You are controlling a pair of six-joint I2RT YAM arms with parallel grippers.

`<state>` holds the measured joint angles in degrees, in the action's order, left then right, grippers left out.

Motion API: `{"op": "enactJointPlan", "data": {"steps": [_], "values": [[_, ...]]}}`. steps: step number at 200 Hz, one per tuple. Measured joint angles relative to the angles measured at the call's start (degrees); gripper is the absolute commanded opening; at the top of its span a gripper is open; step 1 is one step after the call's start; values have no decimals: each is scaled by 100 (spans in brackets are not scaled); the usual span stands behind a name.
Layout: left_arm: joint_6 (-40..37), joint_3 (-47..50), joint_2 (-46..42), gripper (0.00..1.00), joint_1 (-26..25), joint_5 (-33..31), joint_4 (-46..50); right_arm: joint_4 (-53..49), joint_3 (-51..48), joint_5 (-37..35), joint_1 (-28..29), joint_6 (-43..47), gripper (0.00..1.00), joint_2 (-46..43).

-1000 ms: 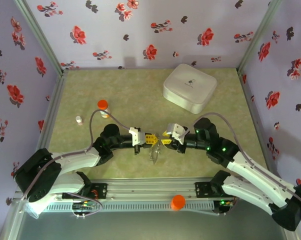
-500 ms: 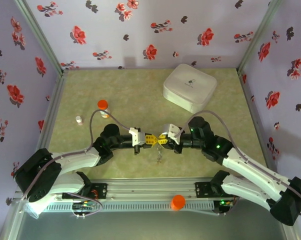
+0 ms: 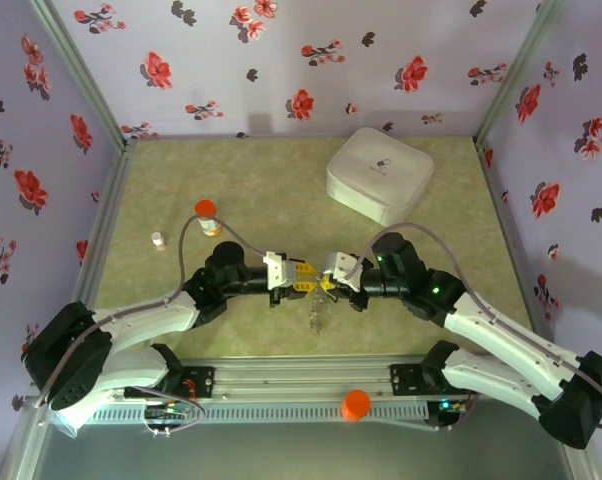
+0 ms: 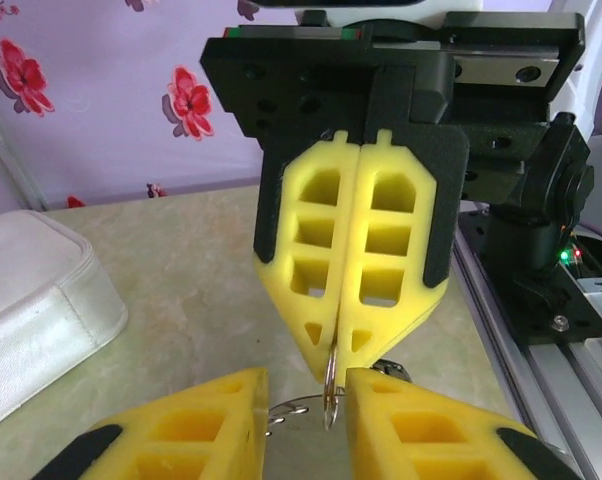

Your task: Put the keys on the keyring

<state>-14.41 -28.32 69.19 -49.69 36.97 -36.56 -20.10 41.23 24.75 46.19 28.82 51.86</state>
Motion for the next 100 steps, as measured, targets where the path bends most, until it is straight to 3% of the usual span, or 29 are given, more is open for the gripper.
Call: {"op": "enactJointPlan", "data": {"steps": [48,100], "values": [[-264,-59,-66,22,-72,-96,688,-533,485,-262,229,385,0,332],[-442,-127,-52,7,-83,-94,949,-879,824,-472,448,627,0,686]]}}
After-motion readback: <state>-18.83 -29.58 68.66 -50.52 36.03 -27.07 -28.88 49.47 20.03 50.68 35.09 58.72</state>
